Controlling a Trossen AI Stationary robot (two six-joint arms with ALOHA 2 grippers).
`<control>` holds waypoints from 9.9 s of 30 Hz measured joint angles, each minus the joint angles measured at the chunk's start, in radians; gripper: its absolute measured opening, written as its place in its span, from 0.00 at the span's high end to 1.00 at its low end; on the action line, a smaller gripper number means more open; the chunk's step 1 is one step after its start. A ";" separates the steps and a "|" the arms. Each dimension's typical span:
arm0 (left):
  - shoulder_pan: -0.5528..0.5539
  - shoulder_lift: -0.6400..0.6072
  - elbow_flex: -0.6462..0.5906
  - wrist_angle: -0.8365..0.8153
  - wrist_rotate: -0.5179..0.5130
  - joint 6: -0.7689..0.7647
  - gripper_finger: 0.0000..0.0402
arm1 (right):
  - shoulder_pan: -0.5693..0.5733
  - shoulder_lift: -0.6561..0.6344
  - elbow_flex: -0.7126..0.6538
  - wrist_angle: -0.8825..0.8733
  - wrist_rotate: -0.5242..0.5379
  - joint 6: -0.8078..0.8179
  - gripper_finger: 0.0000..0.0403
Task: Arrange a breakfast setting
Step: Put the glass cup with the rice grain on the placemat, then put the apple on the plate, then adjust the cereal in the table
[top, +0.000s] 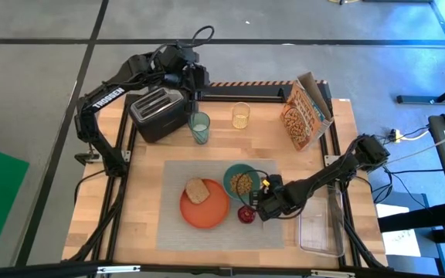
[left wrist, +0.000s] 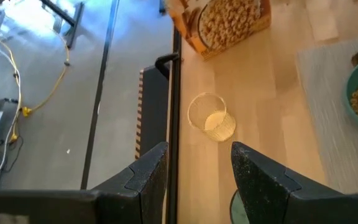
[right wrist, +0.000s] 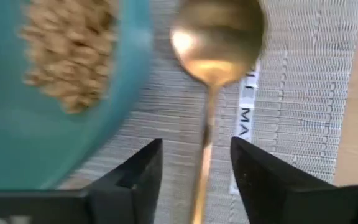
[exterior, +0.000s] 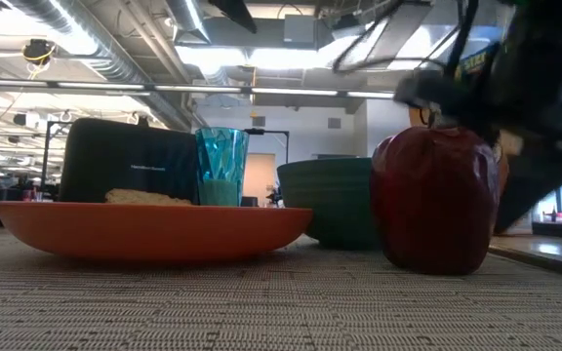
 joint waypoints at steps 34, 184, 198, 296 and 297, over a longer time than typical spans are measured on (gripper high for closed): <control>0.207 0.007 -0.500 0.134 0.209 -0.155 0.61 | -0.165 -0.134 0.600 -0.427 0.349 -0.782 0.51; -0.760 -0.258 -0.492 0.519 -0.501 -0.819 0.67 | -0.151 -0.165 -0.221 0.728 -0.561 -2.020 0.90; -0.761 -0.258 -0.493 0.582 -0.500 -0.815 0.68 | -0.151 -0.164 -0.149 0.740 -0.603 -1.989 0.97; -0.500 -1.040 -1.420 1.179 -0.197 -0.580 0.99 | -0.550 -0.986 0.053 0.357 -0.208 -1.886 1.00; -0.500 -1.046 -1.446 1.176 -0.198 -0.583 0.98 | -0.550 -1.002 0.023 0.361 -0.167 -1.893 0.99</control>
